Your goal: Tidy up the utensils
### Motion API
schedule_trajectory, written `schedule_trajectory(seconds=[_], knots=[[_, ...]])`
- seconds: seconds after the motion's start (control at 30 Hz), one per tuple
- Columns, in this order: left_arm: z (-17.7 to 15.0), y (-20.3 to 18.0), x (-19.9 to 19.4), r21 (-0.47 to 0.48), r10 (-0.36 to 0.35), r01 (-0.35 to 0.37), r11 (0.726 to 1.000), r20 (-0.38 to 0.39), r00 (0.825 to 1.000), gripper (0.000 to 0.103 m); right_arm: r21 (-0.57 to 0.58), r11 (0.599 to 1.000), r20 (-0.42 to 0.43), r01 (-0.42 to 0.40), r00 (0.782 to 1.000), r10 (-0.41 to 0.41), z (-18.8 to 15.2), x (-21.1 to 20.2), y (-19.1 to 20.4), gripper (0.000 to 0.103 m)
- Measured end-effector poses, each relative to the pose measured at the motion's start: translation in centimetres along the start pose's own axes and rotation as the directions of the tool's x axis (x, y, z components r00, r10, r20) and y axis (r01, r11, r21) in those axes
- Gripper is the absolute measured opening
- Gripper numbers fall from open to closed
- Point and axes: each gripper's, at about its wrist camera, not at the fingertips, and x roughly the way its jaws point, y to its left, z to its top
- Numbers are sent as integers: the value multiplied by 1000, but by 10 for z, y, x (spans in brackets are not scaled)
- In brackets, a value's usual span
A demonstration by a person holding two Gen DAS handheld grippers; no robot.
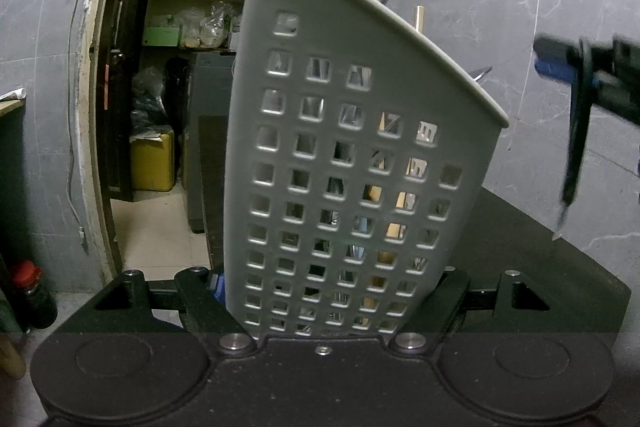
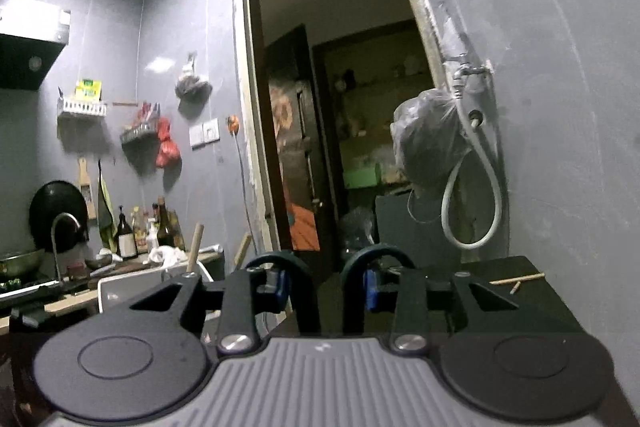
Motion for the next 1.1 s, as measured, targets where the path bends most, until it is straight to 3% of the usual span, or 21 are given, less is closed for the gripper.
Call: schedule_trajectory(seconds=[0.23,0.5,0.57,0.8,1.1], knots=[[-1,4,0,-8,-11,11,1000,3,1000,79,-51,997,-43,-57,998,55,53,8,35,41],[-2,7,1,-10,-14,14,1000,3,1000,79,-115,964,41,-239,969,245,103,27,95,41],[-2,7,1,-9,-14,14,1000,2,1000,79,-116,951,28,-287,956,292,109,39,110,41],[-2,7,1,-10,-14,14,1000,3,1000,79,-153,928,16,-339,939,345,115,65,142,41],[-2,7,1,-10,-15,15,1000,2,1000,79,-178,916,5,-359,931,365,109,84,155,41]])
